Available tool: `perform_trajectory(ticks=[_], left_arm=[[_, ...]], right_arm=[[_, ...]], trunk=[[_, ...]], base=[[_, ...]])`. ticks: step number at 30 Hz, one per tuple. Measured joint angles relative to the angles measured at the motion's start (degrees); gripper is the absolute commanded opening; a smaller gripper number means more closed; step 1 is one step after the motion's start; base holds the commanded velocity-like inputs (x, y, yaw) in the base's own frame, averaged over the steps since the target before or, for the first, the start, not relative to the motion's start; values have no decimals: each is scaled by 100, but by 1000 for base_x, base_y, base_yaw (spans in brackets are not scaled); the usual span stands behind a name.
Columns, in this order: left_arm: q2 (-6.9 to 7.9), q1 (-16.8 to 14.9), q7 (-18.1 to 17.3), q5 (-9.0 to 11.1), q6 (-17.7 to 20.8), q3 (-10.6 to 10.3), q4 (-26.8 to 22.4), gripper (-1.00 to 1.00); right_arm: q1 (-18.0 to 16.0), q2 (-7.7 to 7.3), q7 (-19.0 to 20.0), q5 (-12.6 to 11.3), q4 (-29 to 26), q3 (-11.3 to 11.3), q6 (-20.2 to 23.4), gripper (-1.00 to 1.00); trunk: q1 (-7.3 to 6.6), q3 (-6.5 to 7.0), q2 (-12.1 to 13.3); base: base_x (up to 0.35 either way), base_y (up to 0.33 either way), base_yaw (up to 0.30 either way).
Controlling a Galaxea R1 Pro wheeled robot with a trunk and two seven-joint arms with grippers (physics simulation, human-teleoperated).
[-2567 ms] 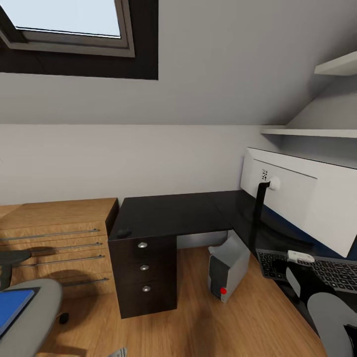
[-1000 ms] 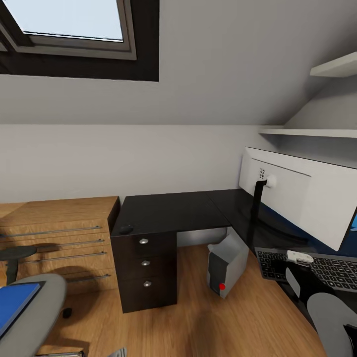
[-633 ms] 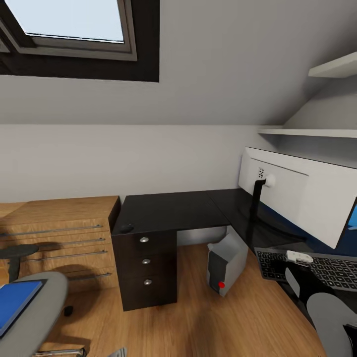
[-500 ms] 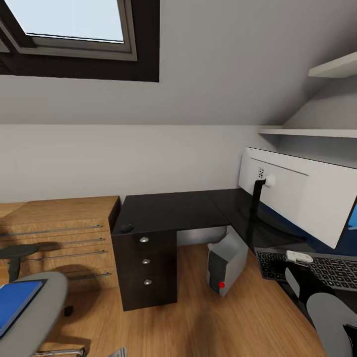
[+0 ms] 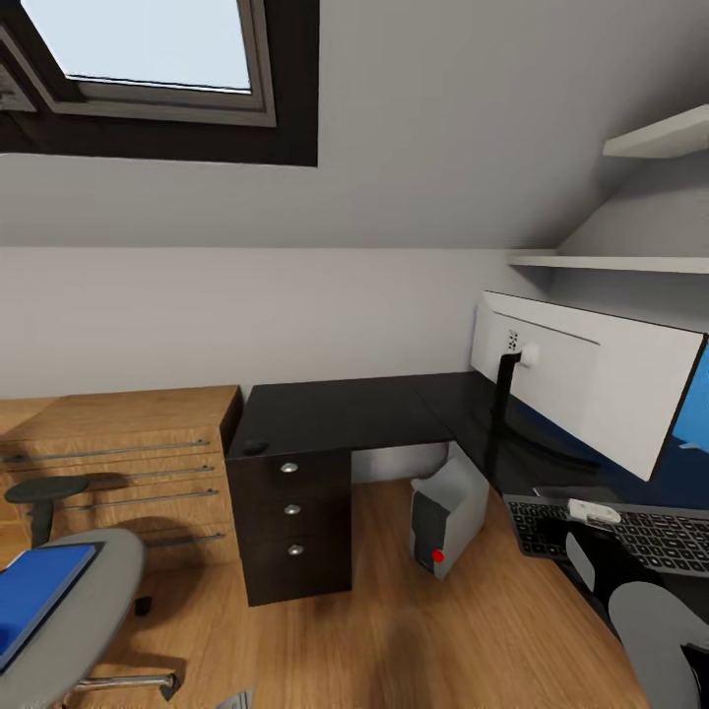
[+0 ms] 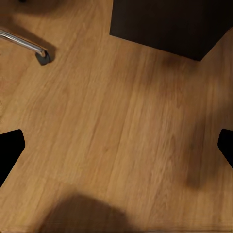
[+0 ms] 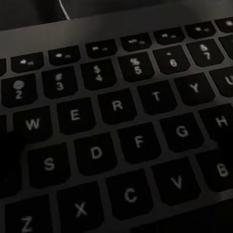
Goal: In the bedroom, organize the workspace by keeping the computer under the desk, ensuring the monitor is on the desk, placing the keyboard on the desk next to the monitor, placing the mouse on the desk next to the keyboard, moving the folder from the swivel chair onto the desk next to the mouse, stacking the notebook on top of the folder with the pen on top of the notebook, and positioning the swivel chair next to the desk.
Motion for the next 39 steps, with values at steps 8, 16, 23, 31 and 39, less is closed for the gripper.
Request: perform_trajectory(ticks=[8,16,23,31,39], left_arm=[[0,0,0,0,0,0,0,100],[0,0,0,0,0,0,1,100],[0,0,0,0,0,1,6,100],[0,0,0,8,0,0,9,100],[0,0,0,9,0,0,8,100]], right_arm=[[0,0,0,-3,9,-4,-2,100],[2,0,-2,-5,13,-15,1,100],[4,-1,-5,-3,19,-14,8,100],[3,0,-3,-4,15,-15,8,100],[1,0,-3,-5,21,-14,3,100]], trunk=[[1,0,0],[1,-1,0],[1,-1,1],[1,-1,1],[-2,0,0]], base=[[-313,-7,0],[-331,-66,0],[-313,-73,0],[-285,-72,0],[-83,-14,0]])
